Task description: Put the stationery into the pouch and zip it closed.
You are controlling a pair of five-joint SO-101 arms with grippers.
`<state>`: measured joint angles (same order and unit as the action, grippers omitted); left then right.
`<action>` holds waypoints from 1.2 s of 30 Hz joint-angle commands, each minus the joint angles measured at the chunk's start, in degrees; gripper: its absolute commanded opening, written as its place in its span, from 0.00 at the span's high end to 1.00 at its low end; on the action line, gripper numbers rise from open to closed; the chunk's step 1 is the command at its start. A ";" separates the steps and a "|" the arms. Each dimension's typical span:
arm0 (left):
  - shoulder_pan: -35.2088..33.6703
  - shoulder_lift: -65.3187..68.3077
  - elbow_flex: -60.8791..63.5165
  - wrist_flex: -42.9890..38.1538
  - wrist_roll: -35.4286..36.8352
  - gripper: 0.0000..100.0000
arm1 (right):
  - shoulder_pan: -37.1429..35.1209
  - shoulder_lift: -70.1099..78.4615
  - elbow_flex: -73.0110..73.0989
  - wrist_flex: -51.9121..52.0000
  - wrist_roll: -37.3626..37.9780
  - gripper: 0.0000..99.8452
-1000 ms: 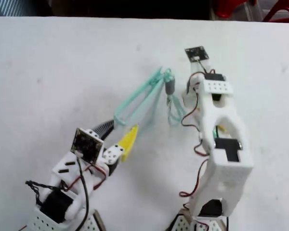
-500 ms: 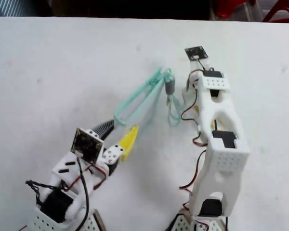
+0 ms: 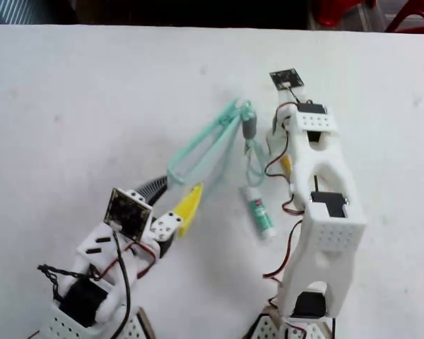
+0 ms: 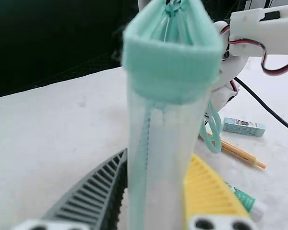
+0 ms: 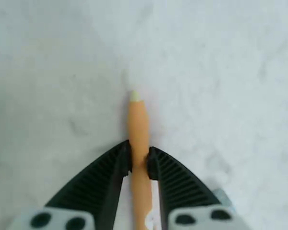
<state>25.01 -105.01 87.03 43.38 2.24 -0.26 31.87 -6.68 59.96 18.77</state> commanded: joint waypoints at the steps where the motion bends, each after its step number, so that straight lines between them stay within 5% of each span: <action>1: -0.04 0.57 0.18 0.70 -0.62 0.83 | 0.92 -0.31 -1.41 0.92 -0.26 0.98; 22: 0.04 0.57 0.18 0.62 -0.53 0.83 | 1.54 -1.89 -1.41 1.89 -0.26 0.98; 36: 0.04 0.57 0.18 0.79 -0.35 0.83 | 0.92 -26.86 -1.76 13.14 -0.26 0.98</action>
<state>25.01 -105.01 87.03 43.38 2.24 0.44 13.76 -6.59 71.38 18.59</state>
